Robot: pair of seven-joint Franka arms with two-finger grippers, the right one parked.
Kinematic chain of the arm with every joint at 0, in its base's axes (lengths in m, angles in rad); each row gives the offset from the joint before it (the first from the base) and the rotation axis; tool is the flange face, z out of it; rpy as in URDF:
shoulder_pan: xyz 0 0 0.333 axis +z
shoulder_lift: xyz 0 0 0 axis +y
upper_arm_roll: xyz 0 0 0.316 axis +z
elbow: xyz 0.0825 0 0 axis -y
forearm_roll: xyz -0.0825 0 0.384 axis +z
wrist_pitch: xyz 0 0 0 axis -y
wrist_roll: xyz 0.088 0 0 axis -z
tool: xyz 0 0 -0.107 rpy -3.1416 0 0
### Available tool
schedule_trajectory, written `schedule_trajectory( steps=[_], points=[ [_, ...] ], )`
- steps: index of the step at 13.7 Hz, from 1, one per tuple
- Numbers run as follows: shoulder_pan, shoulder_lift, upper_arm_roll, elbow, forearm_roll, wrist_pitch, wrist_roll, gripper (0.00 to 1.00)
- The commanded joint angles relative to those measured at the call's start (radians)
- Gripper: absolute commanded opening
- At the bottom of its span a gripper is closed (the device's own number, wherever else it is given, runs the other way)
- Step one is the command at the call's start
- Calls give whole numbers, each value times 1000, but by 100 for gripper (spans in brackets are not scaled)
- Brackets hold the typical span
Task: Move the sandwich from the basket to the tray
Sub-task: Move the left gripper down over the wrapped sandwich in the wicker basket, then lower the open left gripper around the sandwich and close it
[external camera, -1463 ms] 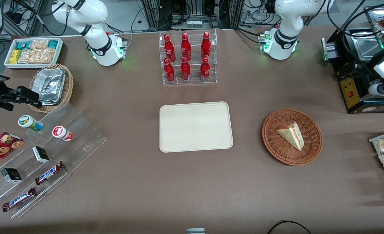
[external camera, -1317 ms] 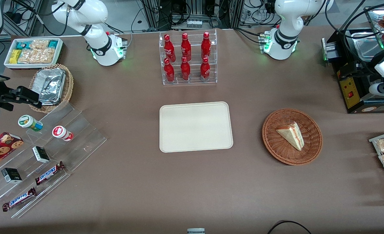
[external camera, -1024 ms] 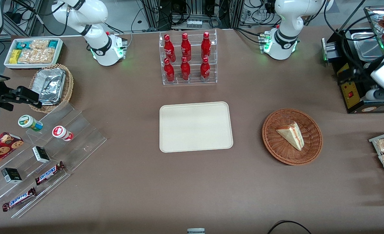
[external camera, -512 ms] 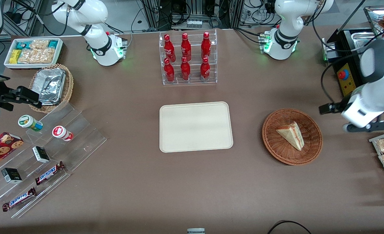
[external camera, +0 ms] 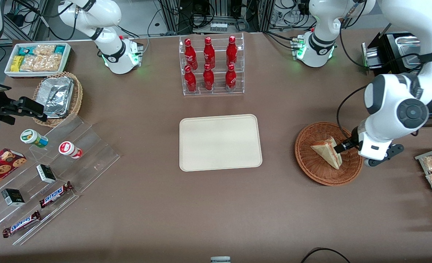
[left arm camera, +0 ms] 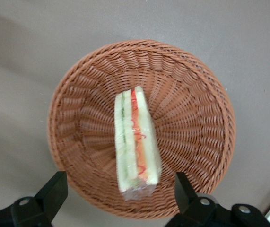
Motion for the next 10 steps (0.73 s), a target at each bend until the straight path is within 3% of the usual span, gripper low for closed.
schedule_trajectory(
  steps=[1,6,10],
  points=[
    [-19,-19,3,-70,-10,90,-114,100],
    [-43,-13,5,-187,-8,262,-178,100],
    [-40,1,8,-208,-7,271,-180,100]
  ],
)
